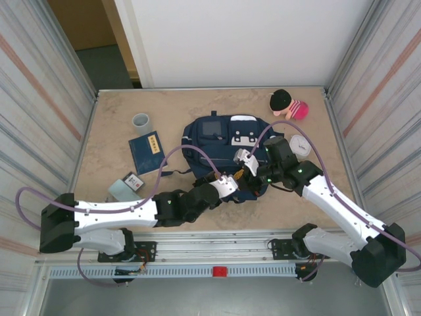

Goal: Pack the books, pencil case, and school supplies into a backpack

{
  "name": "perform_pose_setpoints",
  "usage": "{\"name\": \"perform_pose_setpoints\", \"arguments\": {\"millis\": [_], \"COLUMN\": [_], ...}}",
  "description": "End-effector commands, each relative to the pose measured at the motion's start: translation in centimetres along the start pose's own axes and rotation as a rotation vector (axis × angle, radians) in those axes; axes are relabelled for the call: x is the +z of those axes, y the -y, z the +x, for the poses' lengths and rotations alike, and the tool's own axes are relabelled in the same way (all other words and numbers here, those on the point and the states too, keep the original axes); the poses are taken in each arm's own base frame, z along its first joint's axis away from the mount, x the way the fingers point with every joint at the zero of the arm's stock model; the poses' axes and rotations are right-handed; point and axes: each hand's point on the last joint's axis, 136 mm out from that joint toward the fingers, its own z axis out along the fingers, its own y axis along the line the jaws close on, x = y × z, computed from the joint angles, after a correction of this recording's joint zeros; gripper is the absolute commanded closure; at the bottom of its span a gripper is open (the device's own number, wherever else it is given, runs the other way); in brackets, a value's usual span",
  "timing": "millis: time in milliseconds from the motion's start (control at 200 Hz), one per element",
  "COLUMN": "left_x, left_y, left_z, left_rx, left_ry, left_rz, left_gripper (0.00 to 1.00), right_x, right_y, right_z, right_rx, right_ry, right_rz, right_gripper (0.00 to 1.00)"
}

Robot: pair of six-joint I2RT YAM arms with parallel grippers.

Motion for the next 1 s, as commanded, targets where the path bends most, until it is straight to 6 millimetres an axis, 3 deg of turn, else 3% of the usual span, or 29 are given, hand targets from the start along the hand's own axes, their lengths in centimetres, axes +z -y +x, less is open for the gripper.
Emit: {"name": "perform_pose_setpoints", "arguments": {"millis": [0,160,511,641,742,777,822,857,932,997], "left_x": [-0.9,-1.4,-2.6,-2.4,-2.5,-2.7,-2.7,-2.8,-2.9,-2.9], "left_y": [-2.6,-1.4,1.3,1.4,1.2,1.4,1.8,2.2,3.1,3.6], "left_z": [-1.9,-1.2,3.0,5.5,5.5,5.1,4.3,3.8,2.7,1.6], "left_rx": [-0.081,-0.093,-0.422,-0.510,-0.563,-0.571,-0.576,-0.582,-0.593,-0.603], "left_ry": [0.065,0.047,-0.075,-0.131,-0.104,-0.085,-0.062,-0.055,-0.053,-0.041], "left_rz": [-0.079,0.026,0.474,0.503,0.539,0.562,0.600,0.635,0.710,0.764], "left_gripper": [0.84,0.96,1.00,1.00,1.00,1.00,1.00,1.00,1.00,1.00], "right_x": [-0.6,-0.6,-1.3,-2.4,-3.3,-3.6,-3.8,-3.8,-3.2,-2.1], "right_y": [-2.7,-2.1,0.2,0.7,2.3,2.8,3.0,2.6,1.0,-0.6], "right_z": [-0.9,-0.4,0.9,1.7,2.8,3.1,3.0,2.8,1.7,1.5], "right_rx": [-0.041,-0.056,-0.078,-0.126,-0.135,-0.129,-0.118,-0.111,-0.123,-0.174], "right_ry": [0.022,0.011,-0.011,-0.024,-0.064,-0.080,-0.088,-0.083,-0.050,-0.046], "right_rz": [-0.105,-0.069,0.032,0.082,0.181,0.221,0.236,0.225,0.164,0.115], "right_gripper": [1.00,1.00,1.00,1.00,1.00,0.87,0.61,0.47,0.35,0.30]}}
